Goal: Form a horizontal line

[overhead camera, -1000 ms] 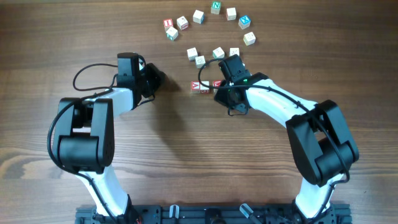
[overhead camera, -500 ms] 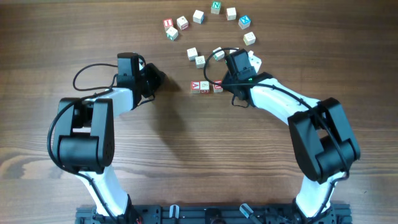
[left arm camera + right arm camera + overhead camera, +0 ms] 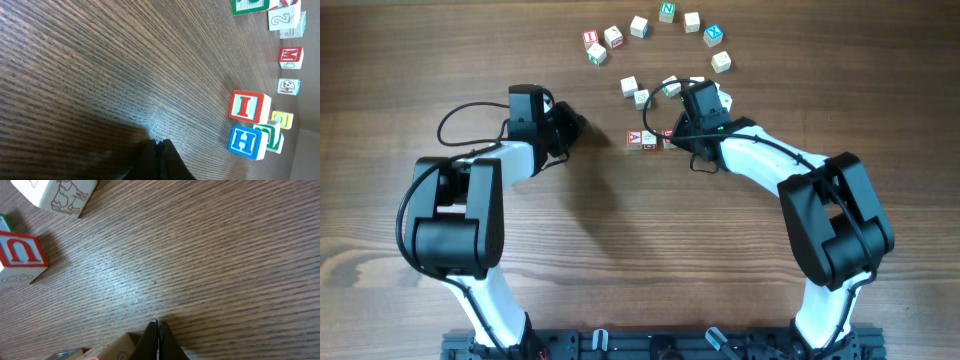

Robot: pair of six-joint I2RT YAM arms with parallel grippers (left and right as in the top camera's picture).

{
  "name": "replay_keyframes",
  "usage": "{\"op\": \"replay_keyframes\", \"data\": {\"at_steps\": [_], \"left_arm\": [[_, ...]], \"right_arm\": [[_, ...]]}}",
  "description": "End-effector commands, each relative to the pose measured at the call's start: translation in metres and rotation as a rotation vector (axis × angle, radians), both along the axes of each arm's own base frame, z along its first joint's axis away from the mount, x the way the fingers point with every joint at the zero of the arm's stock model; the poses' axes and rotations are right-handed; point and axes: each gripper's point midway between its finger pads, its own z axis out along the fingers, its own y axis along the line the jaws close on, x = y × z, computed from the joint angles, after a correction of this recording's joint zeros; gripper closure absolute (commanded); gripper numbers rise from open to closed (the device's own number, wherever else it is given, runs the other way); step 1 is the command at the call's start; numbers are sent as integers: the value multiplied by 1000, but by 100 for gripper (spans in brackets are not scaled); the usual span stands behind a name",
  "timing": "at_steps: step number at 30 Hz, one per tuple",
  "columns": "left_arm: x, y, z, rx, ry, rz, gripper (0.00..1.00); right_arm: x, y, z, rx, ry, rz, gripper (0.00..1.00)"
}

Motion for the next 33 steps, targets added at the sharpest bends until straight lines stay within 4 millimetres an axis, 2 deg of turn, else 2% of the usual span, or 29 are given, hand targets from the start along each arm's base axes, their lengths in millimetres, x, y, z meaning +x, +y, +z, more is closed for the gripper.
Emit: {"op": "replay_keyframes", "data": {"at_steps": [1, 9, 15, 33], "left_arm": [[-2, 6, 1, 33, -8, 5, 96], [-2, 6, 1, 33, -8, 5, 96], [-2, 6, 1, 33, -7, 4, 96], [-2, 6, 1, 35, -7, 7, 96]], "right_arm": [[-14, 5, -18, 9, 68, 42, 95], [-17, 4, -19, 8, 78, 43, 96], [-24, -3, -23, 0, 121, -19, 96], [-32, 11, -23, 23, 139, 26, 96]]}}
